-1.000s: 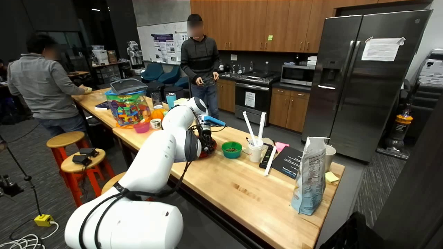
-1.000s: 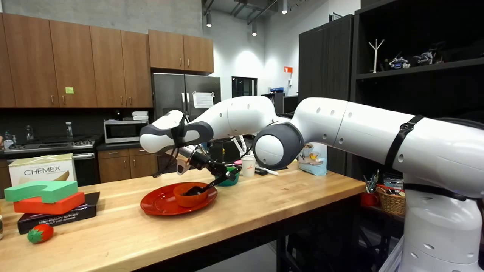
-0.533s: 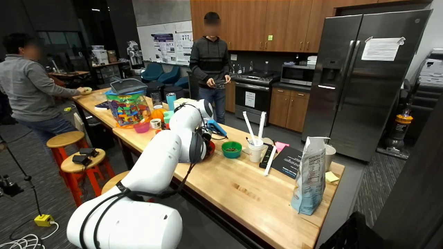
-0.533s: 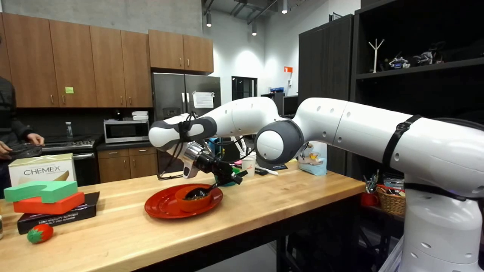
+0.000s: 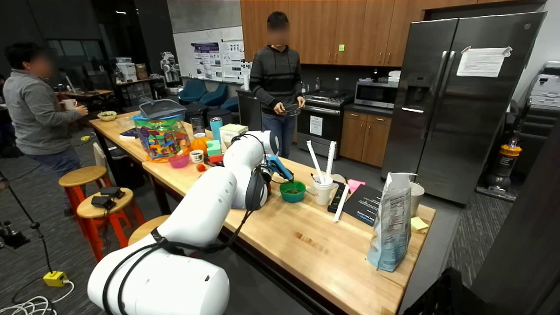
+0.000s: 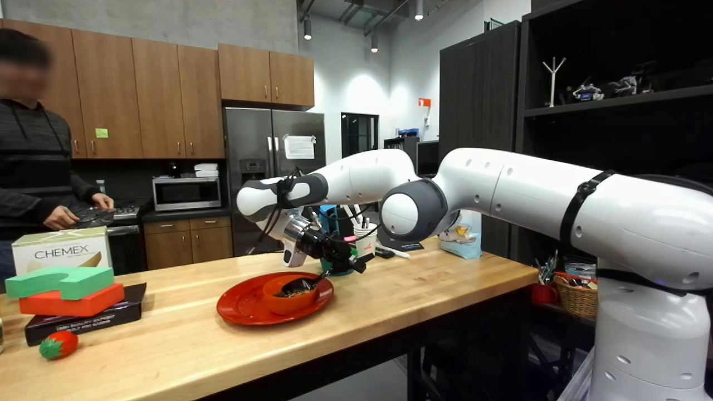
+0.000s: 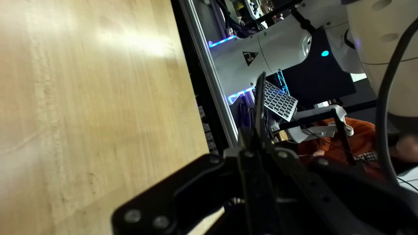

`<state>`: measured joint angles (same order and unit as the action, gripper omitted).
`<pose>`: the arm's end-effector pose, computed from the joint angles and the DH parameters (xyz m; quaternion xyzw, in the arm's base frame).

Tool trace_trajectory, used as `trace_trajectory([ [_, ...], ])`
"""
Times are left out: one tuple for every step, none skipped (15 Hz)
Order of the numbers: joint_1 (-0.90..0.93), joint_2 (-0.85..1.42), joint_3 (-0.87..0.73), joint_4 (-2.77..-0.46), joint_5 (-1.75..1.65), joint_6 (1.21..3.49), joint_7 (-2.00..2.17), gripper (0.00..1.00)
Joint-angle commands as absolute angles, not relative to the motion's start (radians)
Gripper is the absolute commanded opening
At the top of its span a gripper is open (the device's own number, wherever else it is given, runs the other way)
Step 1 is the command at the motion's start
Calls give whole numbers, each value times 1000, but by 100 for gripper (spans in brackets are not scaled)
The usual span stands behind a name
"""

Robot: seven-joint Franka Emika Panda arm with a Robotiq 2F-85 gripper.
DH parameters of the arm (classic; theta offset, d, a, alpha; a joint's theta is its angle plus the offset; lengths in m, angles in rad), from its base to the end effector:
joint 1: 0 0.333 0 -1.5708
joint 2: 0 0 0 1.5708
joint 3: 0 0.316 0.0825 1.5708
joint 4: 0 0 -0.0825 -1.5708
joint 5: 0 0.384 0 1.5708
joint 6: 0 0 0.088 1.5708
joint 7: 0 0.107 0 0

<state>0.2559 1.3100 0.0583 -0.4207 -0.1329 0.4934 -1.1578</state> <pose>0.6263 0.1619 0.2375 -0.6238 -0.5236 0.5388 0.2154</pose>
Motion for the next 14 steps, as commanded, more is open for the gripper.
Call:
trace_trajectory([
  [238,1297,55,-454,-103,519,-1098,1],
  [238,1298,53,-456,-107,523,-1093,1],
  [240,1351,69,-356,-143,489,-1095,1],
  [240,1351,68,-354,-149,494,-1090,1],
  [243,1296,47,-444,-134,546,-1083,1],
  [246,1293,43,-441,-142,557,-1082,1],
  [248,1290,40,-441,-147,570,-1080,1],
  [254,1284,34,-440,-157,580,-1081,1],
  [257,1279,27,-440,-165,589,-1085,1],
  [261,1273,21,-441,-176,596,-1087,1],
  [265,1266,17,-441,-188,599,-1087,1],
  [269,1260,11,-442,-200,603,-1089,1],
  [273,1255,5,-443,-212,606,-1089,1],
  [278,1248,0,-444,-226,608,-1090,1],
])
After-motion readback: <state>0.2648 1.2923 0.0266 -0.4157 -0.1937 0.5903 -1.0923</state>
